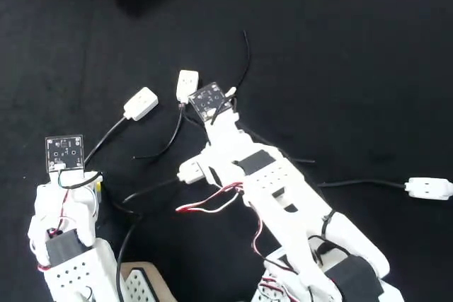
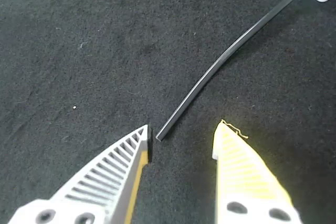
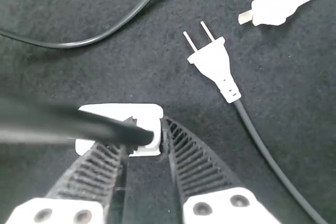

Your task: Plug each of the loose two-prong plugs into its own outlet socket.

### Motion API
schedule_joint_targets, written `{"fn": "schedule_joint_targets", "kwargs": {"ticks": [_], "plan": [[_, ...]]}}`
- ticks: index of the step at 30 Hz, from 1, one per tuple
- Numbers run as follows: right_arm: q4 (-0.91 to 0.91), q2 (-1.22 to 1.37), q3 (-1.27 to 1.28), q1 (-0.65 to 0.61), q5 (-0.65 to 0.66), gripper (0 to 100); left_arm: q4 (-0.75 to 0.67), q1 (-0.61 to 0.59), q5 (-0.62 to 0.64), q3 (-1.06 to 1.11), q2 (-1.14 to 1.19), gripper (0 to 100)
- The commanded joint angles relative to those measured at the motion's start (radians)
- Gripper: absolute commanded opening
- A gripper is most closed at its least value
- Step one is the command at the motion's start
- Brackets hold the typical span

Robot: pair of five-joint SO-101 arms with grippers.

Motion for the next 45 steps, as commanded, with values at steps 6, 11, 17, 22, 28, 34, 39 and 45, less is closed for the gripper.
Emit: {"fn": "schedule_joint_targets", "kwargs": {"ticks": [6,11,17,22,28,34,39,45], "plan": [[0.021,0.018,0.036,-0.092,0.021,1.1,-0.014,-0.005,0.006,0.021,-0.002,21],[0.017,0.024,0.041,-0.103,0.025,1.1,-0.014,-0.007,0.006,0.021,-0.002,21],[0.015,0.025,0.058,-0.123,0.055,1.1,-0.014,-0.004,0.006,0.021,-0.002,21],[0.028,0.025,0.058,-0.130,0.118,1.1,-0.014,-0.004,-0.040,0.021,0.002,21],[0.114,0.018,0.051,0.069,0.190,1.1,-0.014,-0.002,-0.046,0.021,0.003,21],[0.172,0.016,0.051,0.341,0.315,1.1,-0.014,-0.002,-0.046,0.021,0.003,21],[0.256,0.016,0.031,0.546,0.480,1.1,-0.014,-0.002,-0.046,0.021,0.003,21],[0.298,0.019,-0.067,0.931,0.747,1.1,-0.014,-0.002,-0.046,0.021,0.003,21]]}}
